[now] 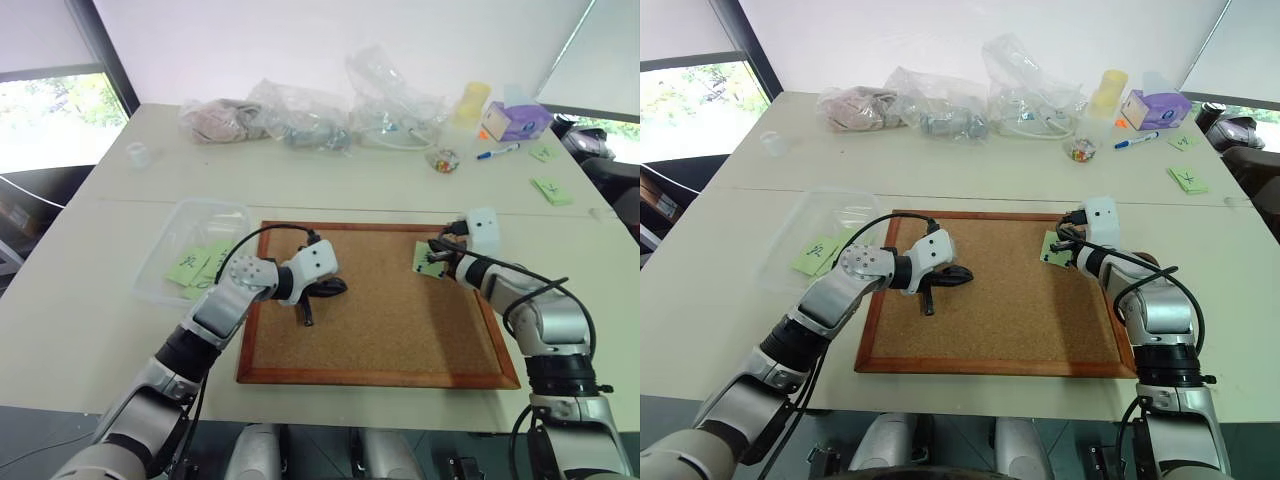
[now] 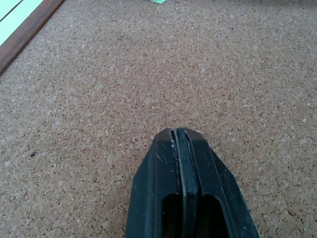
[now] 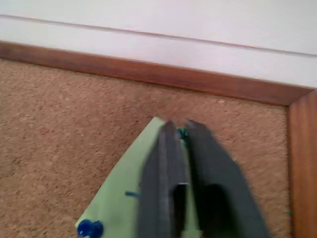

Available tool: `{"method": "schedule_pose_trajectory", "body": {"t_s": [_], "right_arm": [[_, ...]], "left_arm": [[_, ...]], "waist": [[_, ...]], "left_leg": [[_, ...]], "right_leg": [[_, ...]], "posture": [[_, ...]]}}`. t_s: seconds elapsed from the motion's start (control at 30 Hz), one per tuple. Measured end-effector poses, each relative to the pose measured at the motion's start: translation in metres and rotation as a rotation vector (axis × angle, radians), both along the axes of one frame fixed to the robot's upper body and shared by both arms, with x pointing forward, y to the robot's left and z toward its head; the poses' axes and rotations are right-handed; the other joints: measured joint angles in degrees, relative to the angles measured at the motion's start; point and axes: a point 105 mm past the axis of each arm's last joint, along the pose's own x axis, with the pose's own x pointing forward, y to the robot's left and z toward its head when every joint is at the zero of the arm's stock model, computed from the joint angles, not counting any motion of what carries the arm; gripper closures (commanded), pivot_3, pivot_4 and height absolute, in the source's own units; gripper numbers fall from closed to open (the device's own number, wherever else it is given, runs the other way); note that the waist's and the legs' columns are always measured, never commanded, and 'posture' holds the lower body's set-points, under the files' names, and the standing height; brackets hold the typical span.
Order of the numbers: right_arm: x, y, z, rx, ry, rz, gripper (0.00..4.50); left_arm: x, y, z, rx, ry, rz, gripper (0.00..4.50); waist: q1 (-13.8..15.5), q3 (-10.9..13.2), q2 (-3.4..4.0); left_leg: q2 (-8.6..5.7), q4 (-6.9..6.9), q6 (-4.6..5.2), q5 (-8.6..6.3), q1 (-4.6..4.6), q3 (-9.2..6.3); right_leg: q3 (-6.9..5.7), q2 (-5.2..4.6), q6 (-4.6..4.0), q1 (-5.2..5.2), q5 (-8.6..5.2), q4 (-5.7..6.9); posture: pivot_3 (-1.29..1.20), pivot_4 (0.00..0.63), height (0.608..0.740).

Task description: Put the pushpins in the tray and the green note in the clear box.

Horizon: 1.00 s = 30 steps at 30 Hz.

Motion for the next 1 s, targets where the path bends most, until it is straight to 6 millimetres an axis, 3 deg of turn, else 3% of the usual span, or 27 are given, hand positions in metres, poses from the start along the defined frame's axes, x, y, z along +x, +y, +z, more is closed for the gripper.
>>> {"method": "schedule_pose_trajectory", "body": {"t_s": [0.53, 0.73, 1.0], "right_arm": [[-0.004, -0.005, 0.001, 0.001, -0.059, -0.068, 4.37], [-0.005, -0.004, 0.039, -0.012, -0.249, -0.113, 4.37], [-0.006, -0.008, 0.04, -0.019, -0.257, -0.152, 4.37]], "left_arm": [[0.0, -0.002, 0.0, -0.013, 0.003, 0.003, 4.5], [0.0, -0.002, -0.001, -0.01, 0.003, 0.002, 4.5], [0.0, -0.003, -0.001, -0.007, 0.0, 0.001, 4.5]], "waist": [[0.2, 0.0, 0.03], [0.1, 0.0, 0.04], [0.2, 0.0, 0.05]], "left_leg": [[-0.01, 0.0, 0.0, 0.0, -0.02, 0.01], [-0.01, 0.0, 0.0, 0.0, -0.01, -0.02], [-0.02, 0.01, 0.0, 0.0, 0.0, -0.01]], "right_leg": [[0.0, -0.03, 0.0, -0.01, 0.0, 0.0], [-0.02, -0.02, 0.01, 0.01, 0.0, 0.01], [-0.02, -0.04, 0.0, 0.04, 0.0, 0.0]], "posture": [[0.0, 0.15, 0.737], [0.0, 0.15, 0.737], [0.0, 0.15, 0.737]]}}
